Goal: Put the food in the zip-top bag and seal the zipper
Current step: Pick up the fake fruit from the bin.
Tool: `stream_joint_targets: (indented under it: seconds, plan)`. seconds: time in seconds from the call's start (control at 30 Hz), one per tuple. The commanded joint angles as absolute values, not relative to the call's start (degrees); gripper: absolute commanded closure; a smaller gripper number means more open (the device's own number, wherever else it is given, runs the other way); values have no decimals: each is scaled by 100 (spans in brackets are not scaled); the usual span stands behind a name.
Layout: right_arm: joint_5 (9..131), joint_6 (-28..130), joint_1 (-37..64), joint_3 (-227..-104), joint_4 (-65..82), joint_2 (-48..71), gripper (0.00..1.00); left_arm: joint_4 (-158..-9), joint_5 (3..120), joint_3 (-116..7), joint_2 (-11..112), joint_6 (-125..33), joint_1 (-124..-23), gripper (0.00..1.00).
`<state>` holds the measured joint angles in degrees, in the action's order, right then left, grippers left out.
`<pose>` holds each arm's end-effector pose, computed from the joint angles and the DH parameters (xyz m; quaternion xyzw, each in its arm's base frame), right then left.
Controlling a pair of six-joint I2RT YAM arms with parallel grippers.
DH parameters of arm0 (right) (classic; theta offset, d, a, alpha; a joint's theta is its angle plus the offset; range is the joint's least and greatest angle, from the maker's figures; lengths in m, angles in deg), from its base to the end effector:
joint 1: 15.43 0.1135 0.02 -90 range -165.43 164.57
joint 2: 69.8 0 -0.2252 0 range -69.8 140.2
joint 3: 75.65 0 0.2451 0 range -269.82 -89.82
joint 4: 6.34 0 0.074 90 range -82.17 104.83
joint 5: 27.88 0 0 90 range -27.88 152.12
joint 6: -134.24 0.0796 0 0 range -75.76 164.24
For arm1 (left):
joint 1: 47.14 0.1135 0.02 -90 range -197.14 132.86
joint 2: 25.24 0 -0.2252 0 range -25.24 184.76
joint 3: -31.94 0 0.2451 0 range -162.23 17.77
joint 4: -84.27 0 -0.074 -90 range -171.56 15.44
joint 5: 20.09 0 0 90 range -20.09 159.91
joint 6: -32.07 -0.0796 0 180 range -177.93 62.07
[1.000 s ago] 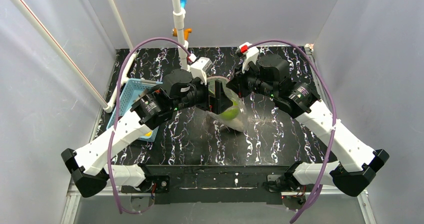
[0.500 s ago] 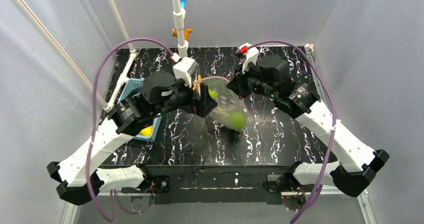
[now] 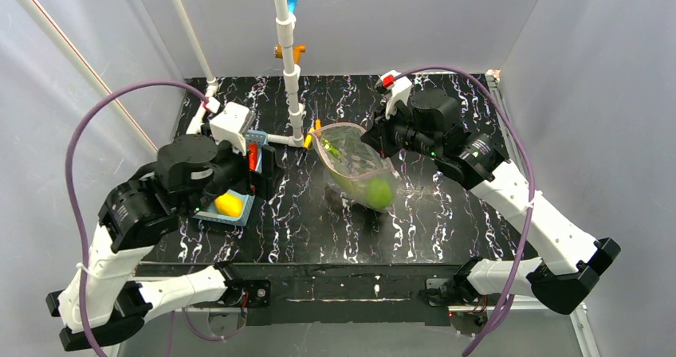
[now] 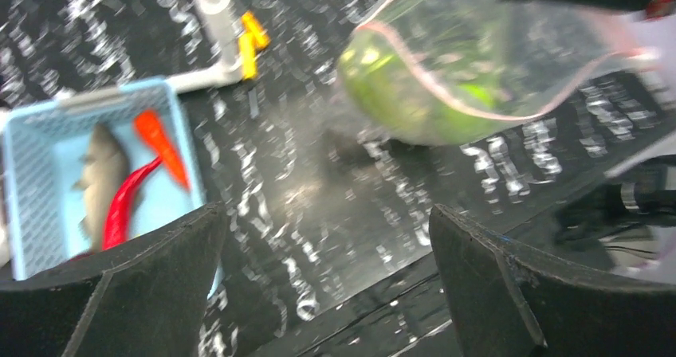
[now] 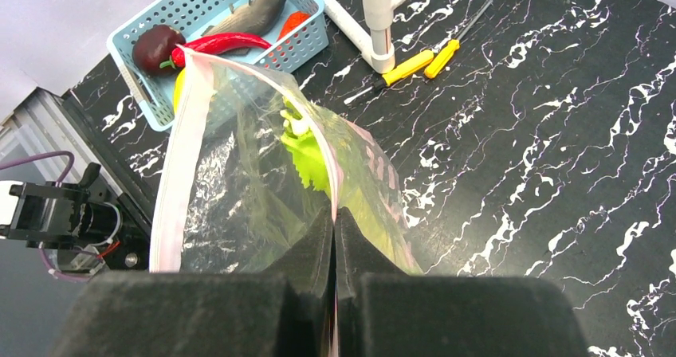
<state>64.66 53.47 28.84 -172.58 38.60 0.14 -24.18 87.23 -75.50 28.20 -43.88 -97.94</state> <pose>0.2175 0.2170 0.3890 -0.2558 0.7671 0.2807 0.5170 0.1277 -0.1190 0.4475 0.1670 0.7849 -0.2107 0.5583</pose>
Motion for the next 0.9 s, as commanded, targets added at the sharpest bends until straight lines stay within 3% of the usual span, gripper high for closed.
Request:
stream_joint_targets:
  seconds: [0.0, 0.13, 0.37, 0.63, 0.87]
  plan:
    - [6419, 5344, 2895, -17239, 3491, -167, 99, -1501, 10221, -7076, 3072, -4176, -9808, 2]
    - [6397, 5331, 2895, -17240, 3507, -168, 99, -1630, 10756, -6507, 2962, -3896, -9353, 2]
    - [6372, 5313, 2893, -17244, 3543, -227, 99, -2397, 9746, -5537, 2680, -3710, -7160, 2]
    - [6345, 5309, 2895, -17208, 3566, -253, 99, -2916, 8682, -4498, 3356, -2816, -5125, 2]
    - [6308, 5285, 2894, -17191, 3556, -289, 99, -3180, 8450, -3825, 3890, -1118, -4529, 2]
